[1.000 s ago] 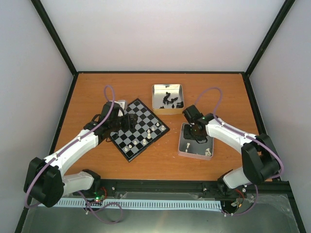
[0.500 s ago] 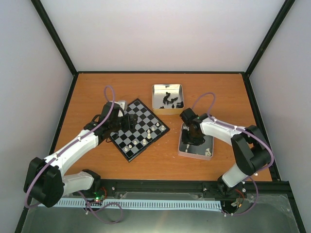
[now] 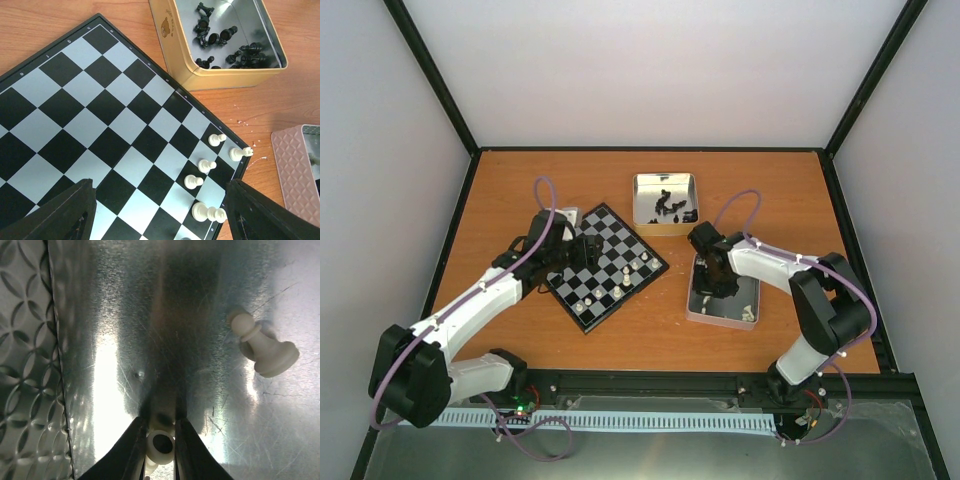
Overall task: Set up the chess pieces on the board
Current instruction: Pick up the chess piece from the storage box, then place the chess piece on the chessboard.
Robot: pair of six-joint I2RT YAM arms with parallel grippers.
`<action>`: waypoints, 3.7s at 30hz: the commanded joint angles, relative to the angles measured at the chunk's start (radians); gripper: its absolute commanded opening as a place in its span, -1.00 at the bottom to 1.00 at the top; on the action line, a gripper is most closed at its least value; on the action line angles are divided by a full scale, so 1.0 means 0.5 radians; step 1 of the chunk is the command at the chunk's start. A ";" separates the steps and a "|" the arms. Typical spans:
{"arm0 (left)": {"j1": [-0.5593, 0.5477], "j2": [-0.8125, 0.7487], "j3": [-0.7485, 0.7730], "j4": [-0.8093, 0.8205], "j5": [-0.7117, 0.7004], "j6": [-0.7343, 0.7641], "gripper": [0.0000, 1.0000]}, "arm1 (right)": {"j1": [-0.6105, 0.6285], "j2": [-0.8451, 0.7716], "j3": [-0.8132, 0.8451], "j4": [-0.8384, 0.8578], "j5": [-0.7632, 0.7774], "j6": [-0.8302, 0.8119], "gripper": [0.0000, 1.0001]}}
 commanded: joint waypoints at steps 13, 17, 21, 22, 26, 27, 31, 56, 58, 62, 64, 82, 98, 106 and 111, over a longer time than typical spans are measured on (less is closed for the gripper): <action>-0.022 -0.157 -0.112 0.735 0.865 0.058 0.43 | -0.065 -0.463 0.188 0.409 -0.552 0.214 -0.76; -0.154 -0.058 -0.062 0.911 0.864 0.054 0.43 | -0.064 -0.401 0.222 0.648 -0.907 0.498 -0.76; -0.289 0.105 0.025 0.947 0.803 0.072 0.38 | -0.064 -0.357 0.161 0.940 -1.160 0.998 -0.76; -0.310 0.135 0.047 0.947 0.785 0.073 0.35 | -0.066 -0.357 0.113 1.045 -1.208 1.159 -0.75; -0.351 0.193 0.059 0.985 0.756 0.050 0.27 | -0.065 -0.378 -0.074 1.359 -1.280 1.677 -0.76; -0.350 0.201 0.060 1.000 0.773 0.045 0.24 | -0.064 -0.385 -0.098 1.391 -1.272 1.758 -0.75; -0.355 0.256 0.096 1.004 0.827 0.026 0.12 | -0.064 -0.405 -0.142 1.445 -1.261 1.957 -0.74; -0.354 0.435 0.174 0.921 0.920 0.098 -0.64 | -0.064 -0.459 -0.250 1.658 -1.229 2.256 -0.70; -0.354 0.443 0.180 0.921 0.915 0.100 -0.70 | -0.064 -0.459 -0.254 1.660 -1.236 2.253 -0.70; -0.355 0.453 0.195 0.911 0.899 0.103 -0.86 | -0.064 -0.458 -0.248 1.663 -1.240 2.241 -0.70; -0.355 0.452 0.195 0.893 0.886 0.109 -0.91 | -0.064 -0.457 -0.248 1.660 -1.239 2.238 -0.69; -0.355 0.247 0.335 -0.336 0.206 0.218 -0.98 | -0.203 -0.549 -0.083 0.944 -0.881 1.497 0.11; -0.323 0.533 0.365 -0.746 -0.087 0.168 -0.98 | -0.263 -0.692 -0.104 0.625 -0.672 1.260 0.10; -0.321 0.704 0.427 -0.664 0.022 0.212 -0.97 | -0.282 -0.736 -0.128 0.595 -0.641 1.256 0.10; -0.321 0.748 0.452 -0.652 0.059 0.230 -0.96 | -0.293 -0.749 -0.159 0.596 -0.642 1.257 0.10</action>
